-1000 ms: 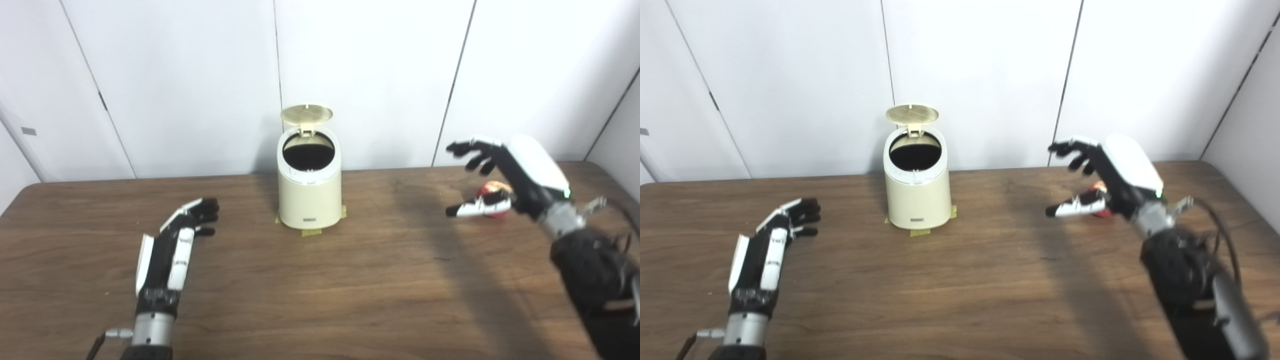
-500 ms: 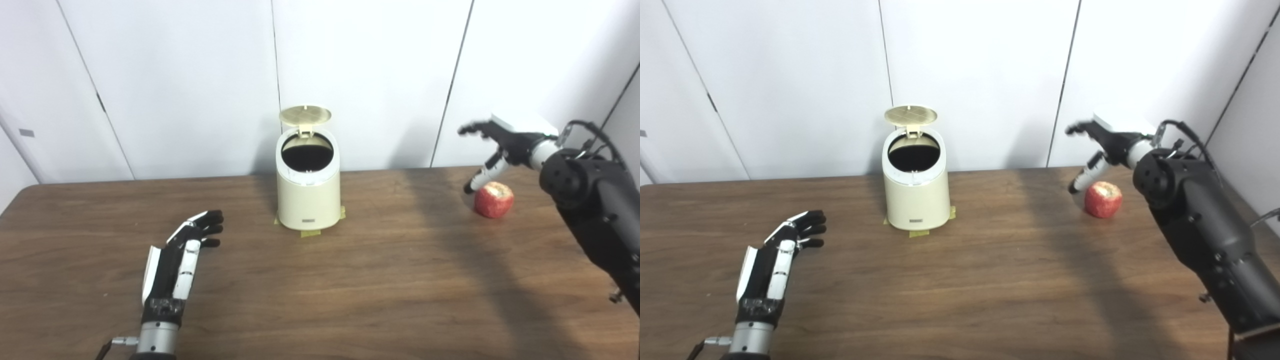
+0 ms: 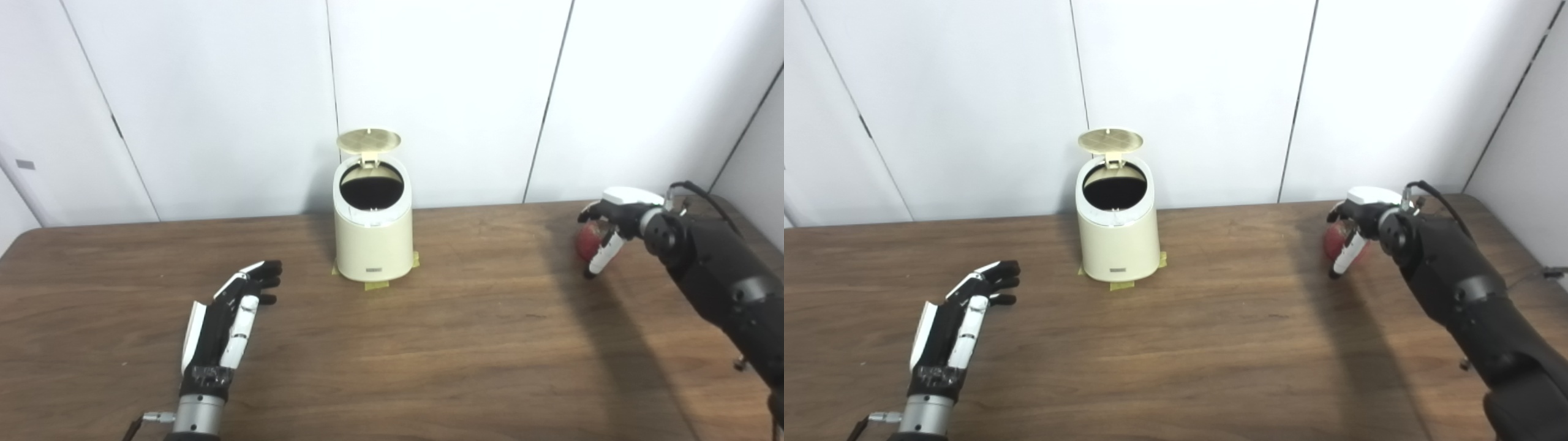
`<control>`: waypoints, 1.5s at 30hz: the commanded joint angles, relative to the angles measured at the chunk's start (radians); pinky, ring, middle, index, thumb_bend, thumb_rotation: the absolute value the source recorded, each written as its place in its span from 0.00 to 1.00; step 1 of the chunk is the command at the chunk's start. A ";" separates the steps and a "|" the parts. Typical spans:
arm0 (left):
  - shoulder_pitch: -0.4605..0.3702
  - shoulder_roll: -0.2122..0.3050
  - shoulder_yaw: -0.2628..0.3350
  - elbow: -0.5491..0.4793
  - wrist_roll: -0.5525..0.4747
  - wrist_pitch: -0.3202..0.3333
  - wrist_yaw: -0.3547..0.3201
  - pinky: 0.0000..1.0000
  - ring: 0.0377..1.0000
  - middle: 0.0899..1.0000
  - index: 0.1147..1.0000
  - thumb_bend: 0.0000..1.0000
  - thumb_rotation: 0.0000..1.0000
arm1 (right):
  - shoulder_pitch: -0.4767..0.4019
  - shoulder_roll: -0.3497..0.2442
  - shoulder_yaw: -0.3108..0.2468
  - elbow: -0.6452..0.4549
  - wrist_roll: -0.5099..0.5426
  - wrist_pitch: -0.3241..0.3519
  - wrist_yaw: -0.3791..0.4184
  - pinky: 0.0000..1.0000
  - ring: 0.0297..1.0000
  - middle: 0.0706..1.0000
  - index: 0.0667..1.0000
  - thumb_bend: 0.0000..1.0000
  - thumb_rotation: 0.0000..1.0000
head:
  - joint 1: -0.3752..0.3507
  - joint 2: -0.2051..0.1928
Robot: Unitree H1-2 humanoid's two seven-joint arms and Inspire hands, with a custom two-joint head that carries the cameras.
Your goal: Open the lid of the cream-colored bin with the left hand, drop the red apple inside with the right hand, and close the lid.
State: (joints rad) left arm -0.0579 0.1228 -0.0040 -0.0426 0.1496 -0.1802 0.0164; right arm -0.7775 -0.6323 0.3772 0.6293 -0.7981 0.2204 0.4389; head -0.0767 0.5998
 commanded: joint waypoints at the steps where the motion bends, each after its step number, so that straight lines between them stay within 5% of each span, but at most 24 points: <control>1: -0.015 -0.001 -0.001 -0.027 0.004 -0.007 0.001 0.69 0.76 0.76 0.73 0.37 0.88 | -0.060 -0.020 0.002 0.011 -0.002 -0.019 -0.034 0.61 0.79 0.88 0.81 0.95 0.27 | 0.001 0.000; 10: -0.011 0.001 -0.001 -0.036 0.015 -0.004 0.004 0.68 0.75 0.76 0.74 0.38 0.87 | -0.033 -0.015 0.015 -0.040 0.010 0.019 -0.020 0.59 0.76 0.83 0.79 0.95 0.27 | 0.005 0.001; 18: -0.008 -0.004 -0.001 -0.041 0.014 -0.010 0.007 0.67 0.75 0.76 0.74 0.37 0.86 | -0.046 -0.017 0.030 0.001 0.016 -0.035 -0.027 0.59 0.74 0.79 0.73 0.93 0.17 | 0.011 -0.003; 22: -0.008 -0.005 -0.001 -0.038 0.011 -0.011 0.006 0.68 0.75 0.77 0.74 0.37 0.85 | -0.055 -0.022 0.069 0.003 -0.020 -0.032 -0.004 0.61 0.78 0.81 0.73 0.96 0.21 | 0.014 -0.004; 24: -0.007 -0.008 0.000 -0.043 0.009 -0.006 0.006 0.68 0.75 0.77 0.74 0.36 0.84 | -0.059 -0.023 0.088 0.009 -0.036 -0.029 0.000 0.51 0.66 0.75 0.74 0.94 0.21 | 0.016 -0.006; 29: -0.007 -0.007 -0.002 -0.045 0.017 -0.018 0.009 0.67 0.75 0.76 0.73 0.36 0.85 | -0.045 -0.023 0.110 0.017 -0.050 -0.024 -0.001 0.47 0.62 0.73 0.75 0.90 0.12 | 0.013 -0.003; 31: -0.006 -0.009 -0.001 -0.049 0.016 -0.010 0.009 0.67 0.75 0.76 0.73 0.36 0.85 | -0.030 -0.033 0.123 0.014 -0.069 -0.054 -0.044 0.42 0.55 0.68 0.72 0.89 0.09 | 0.019 -0.002; 33: -0.006 -0.011 -0.001 -0.049 0.024 -0.016 0.015 0.66 0.74 0.76 0.73 0.36 0.84 | -0.017 -0.037 0.168 0.036 -0.150 -0.066 -0.169 0.34 0.45 0.58 0.65 0.85 0.03 | 0.022 0.001; 35: -0.007 -0.012 -0.001 -0.051 0.030 -0.019 0.018 0.65 0.73 0.75 0.72 0.36 0.84 | 0.001 -0.025 0.179 0.071 -0.188 -0.060 -0.326 0.26 0.36 0.43 0.51 0.60 0.00 | 0.017 0.002; 36: -0.007 -0.011 0.000 -0.052 0.027 -0.019 0.017 0.65 0.73 0.75 0.72 0.37 0.84 | 0.018 -0.019 0.162 0.062 -0.179 -0.050 -0.376 0.27 0.36 0.43 0.50 0.56 0.00 | 0.014 0.001; 45: -0.017 -0.006 0.005 -0.025 0.022 -0.042 0.018 0.65 0.73 0.75 0.71 0.37 0.82 | 0.066 -0.012 0.101 0.020 -0.140 -0.064 -0.492 0.28 0.34 0.43 0.49 0.51 0.00 | 0.010 -0.003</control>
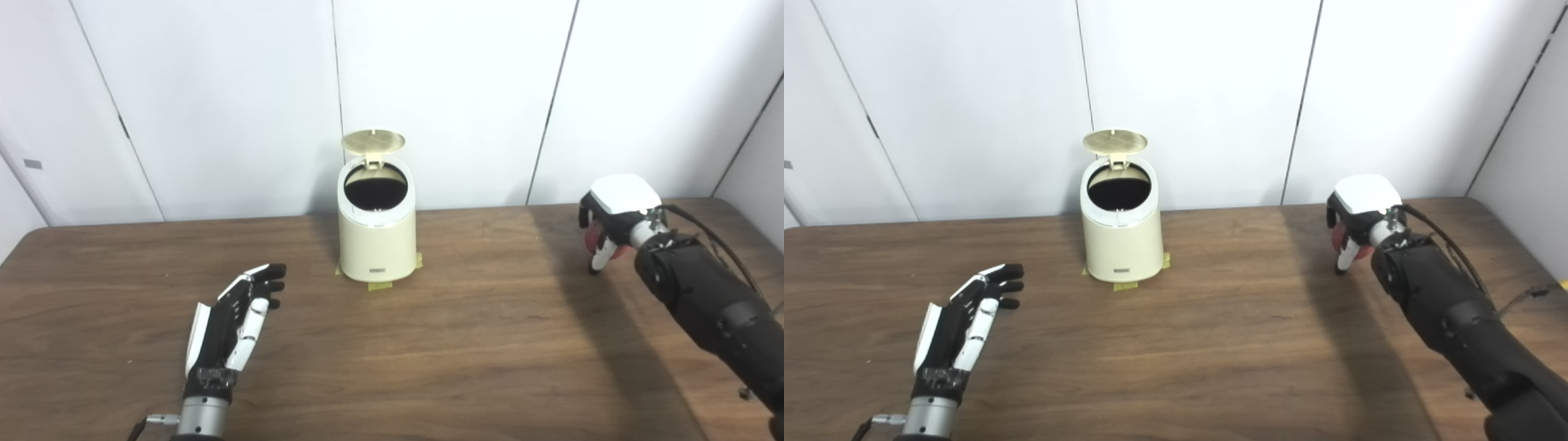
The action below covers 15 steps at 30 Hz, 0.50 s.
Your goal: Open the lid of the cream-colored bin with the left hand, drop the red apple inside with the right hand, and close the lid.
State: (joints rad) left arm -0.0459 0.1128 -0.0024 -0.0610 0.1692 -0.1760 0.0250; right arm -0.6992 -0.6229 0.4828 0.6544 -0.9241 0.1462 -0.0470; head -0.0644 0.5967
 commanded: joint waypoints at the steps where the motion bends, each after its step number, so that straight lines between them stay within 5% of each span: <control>1: -0.029 0.005 0.003 -0.006 0.004 -0.046 0.009 0.65 0.73 0.75 0.71 0.37 0.82 | -0.012 -0.019 -0.005 -0.011 -0.020 0.013 -0.011 0.27 0.34 0.43 0.49 0.51 0.00 | -0.002 0.000; 4: -0.028 0.004 0.003 -0.007 0.007 -0.042 0.010 0.65 0.73 0.75 0.72 0.37 0.83 | -0.010 -0.017 -0.010 -0.018 -0.011 -0.010 -0.025 0.33 0.37 0.46 0.49 0.52 0.00 | -0.003 0.001; 9: -0.028 0.002 0.002 -0.007 0.009 -0.039 0.011 0.65 0.73 0.75 0.71 0.36 0.83 | 0.005 -0.015 -0.048 -0.172 0.016 0.041 0.085 0.33 0.38 0.49 0.47 0.51 0.00 | -0.002 0.001; 15: -0.028 -0.001 0.003 -0.010 0.005 -0.027 0.010 0.67 0.73 0.75 0.71 0.36 0.80 | 0.036 -0.025 -0.081 -0.384 0.042 -0.043 0.122 0.36 0.42 0.52 0.41 0.51 0.00 | -0.003 0.001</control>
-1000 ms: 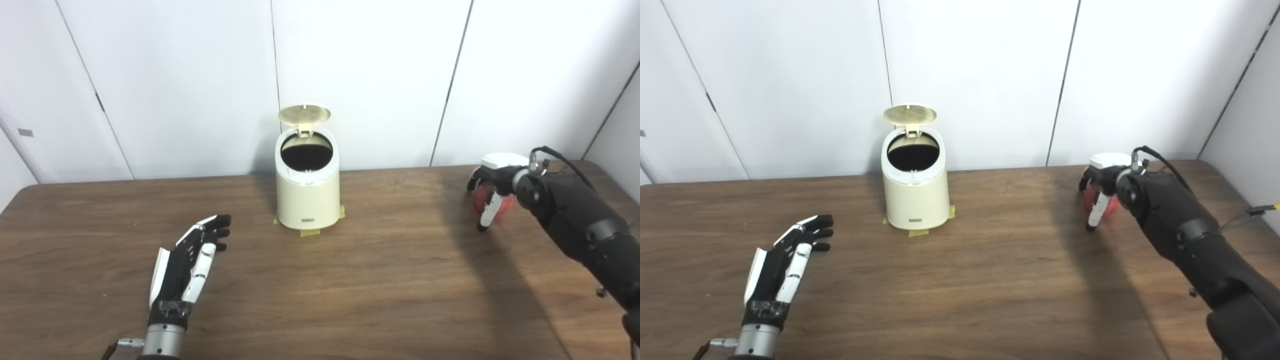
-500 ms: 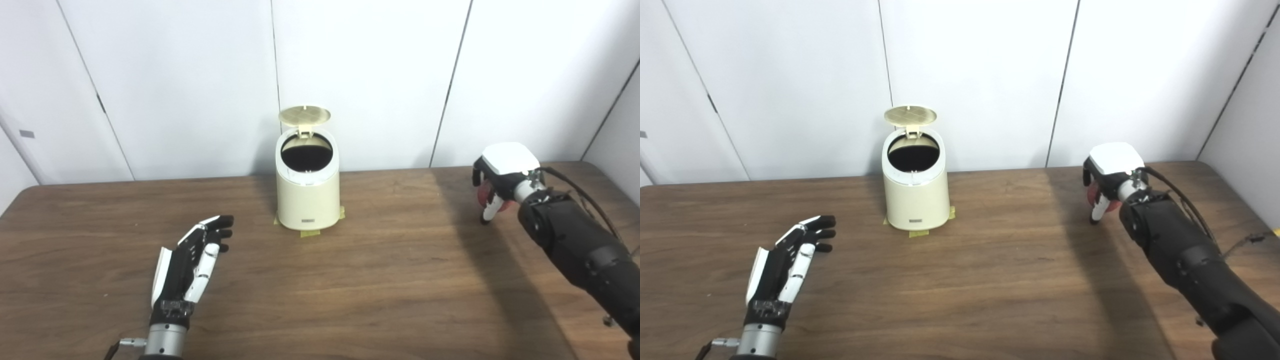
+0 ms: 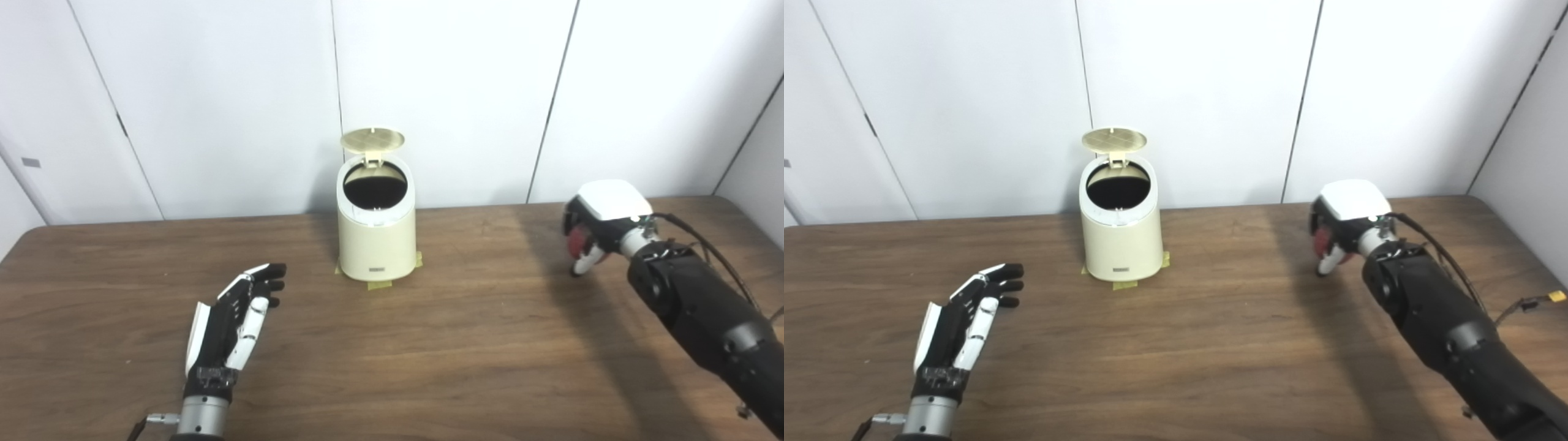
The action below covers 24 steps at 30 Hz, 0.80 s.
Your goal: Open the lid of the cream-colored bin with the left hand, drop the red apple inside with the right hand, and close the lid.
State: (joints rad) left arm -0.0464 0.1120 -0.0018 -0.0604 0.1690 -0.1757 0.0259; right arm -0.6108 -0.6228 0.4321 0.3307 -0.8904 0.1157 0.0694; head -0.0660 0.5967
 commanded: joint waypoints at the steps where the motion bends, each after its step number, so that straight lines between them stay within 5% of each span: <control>1: -0.028 0.000 0.002 -0.009 0.005 -0.027 0.008 0.67 0.73 0.75 0.71 0.36 0.81 | -0.050 -0.023 -0.039 -0.109 0.021 -0.021 0.029 0.38 0.43 0.52 0.41 0.51 0.00 | -0.001 0.000; 6: -0.031 -0.003 0.001 -0.003 0.012 -0.018 0.012 0.67 0.74 0.75 0.71 0.34 0.81 | -0.045 0.005 -0.074 -0.323 0.049 -0.064 0.099 0.29 0.35 0.42 0.45 0.52 0.00 | 0.001 -0.001; 13: -0.031 -0.008 0.001 0.008 0.013 -0.011 0.014 0.69 0.75 0.76 0.72 0.34 0.81 | -0.090 0.083 -0.076 -0.527 -0.011 -0.071 0.209 0.35 0.40 0.53 0.43 0.51 0.00 | 0.005 -0.003; 24: -0.040 -0.012 -0.005 0.033 0.009 -0.041 0.020 0.66 0.73 0.75 0.71 0.34 0.76 | -0.151 0.222 -0.091 -0.579 -0.020 -0.164 0.201 0.32 0.40 0.53 0.43 0.51 0.00 | 0.016 -0.009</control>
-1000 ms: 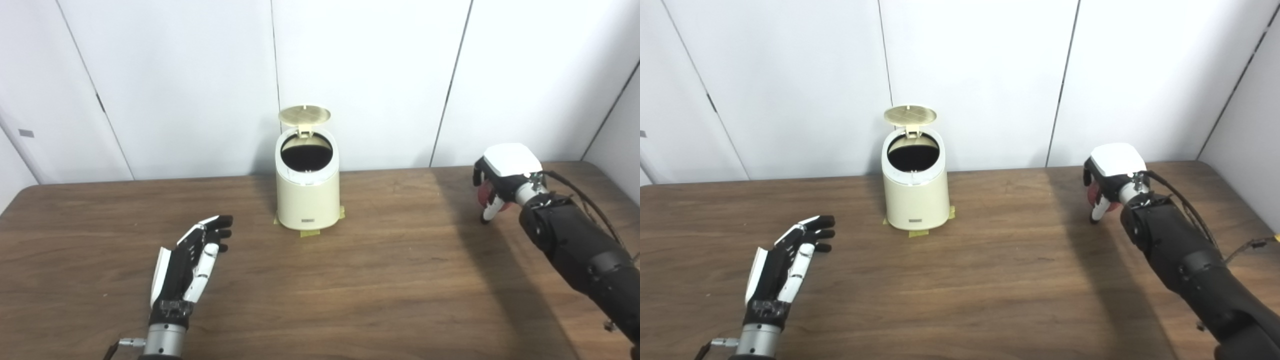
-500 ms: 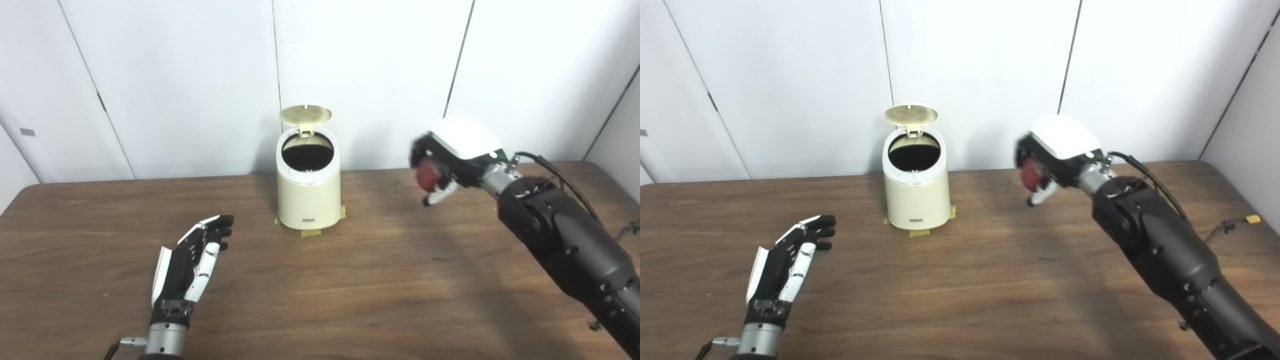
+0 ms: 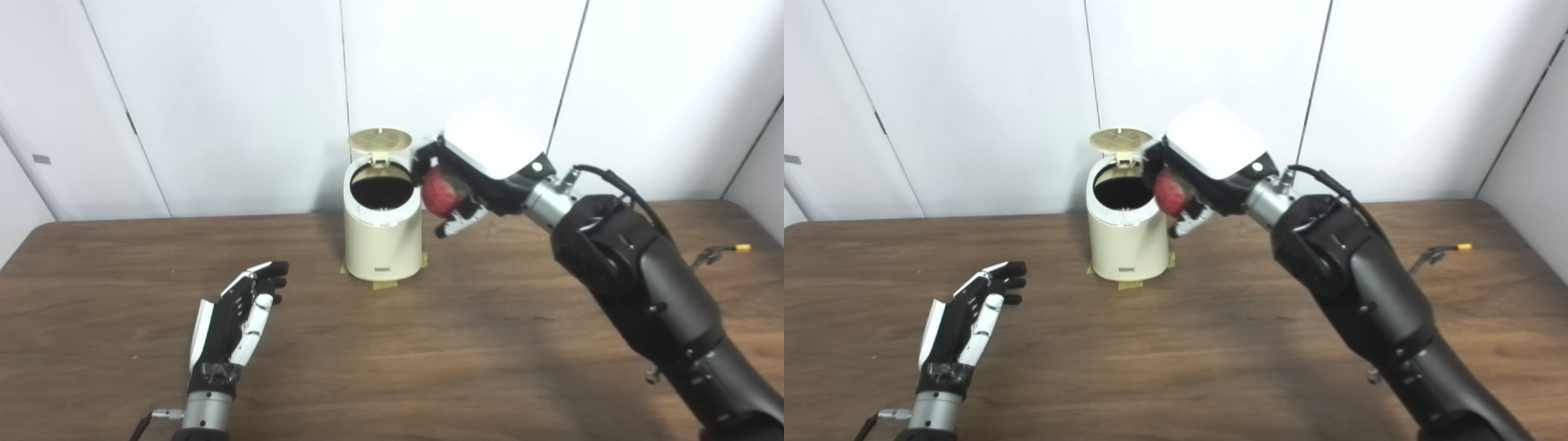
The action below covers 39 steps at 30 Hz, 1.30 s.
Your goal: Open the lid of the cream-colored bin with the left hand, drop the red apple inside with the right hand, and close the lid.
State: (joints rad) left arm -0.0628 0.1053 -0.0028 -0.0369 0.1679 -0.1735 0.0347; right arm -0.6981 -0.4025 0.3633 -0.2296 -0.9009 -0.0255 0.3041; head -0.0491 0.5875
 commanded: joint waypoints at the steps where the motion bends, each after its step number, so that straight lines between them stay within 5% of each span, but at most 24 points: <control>1: -0.023 -0.006 -0.005 0.010 0.010 -0.044 0.011 0.66 0.73 0.74 0.71 0.33 0.75 | -0.065 0.013 -0.023 -0.001 -0.011 -0.050 -0.069 0.36 0.41 0.52 0.42 0.51 0.00 | 0.001 0.000; 10: -0.023 -0.014 -0.014 0.013 0.017 -0.057 0.020 0.65 0.72 0.73 0.70 0.32 0.71 | -0.120 0.095 -0.011 0.213 -0.067 -0.195 -0.277 0.34 0.42 0.52 0.41 0.51 0.00 | 0.009 0.000; 28: -0.014 -0.033 -0.027 -0.018 0.038 -0.022 0.018 0.65 0.73 0.74 0.70 0.32 0.73 | -0.287 0.166 0.080 0.606 -0.153 -0.225 -0.443 0.34 0.43 0.54 0.42 0.49 0.00 | 0.024 0.001; 39: -0.016 -0.032 -0.027 -0.012 0.026 -0.029 0.011 0.66 0.74 0.74 0.70 0.30 0.71 | -0.319 0.174 0.110 0.713 -0.157 -0.212 -0.481 0.35 0.45 0.54 0.40 0.49 0.00 | 0.025 -0.001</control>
State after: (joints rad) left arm -0.0668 0.0788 -0.0249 -0.0407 0.1920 -0.1759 0.0409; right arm -0.9462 -0.2266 0.4791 0.4869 -1.0617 -0.2445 -0.1459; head -0.0230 0.5860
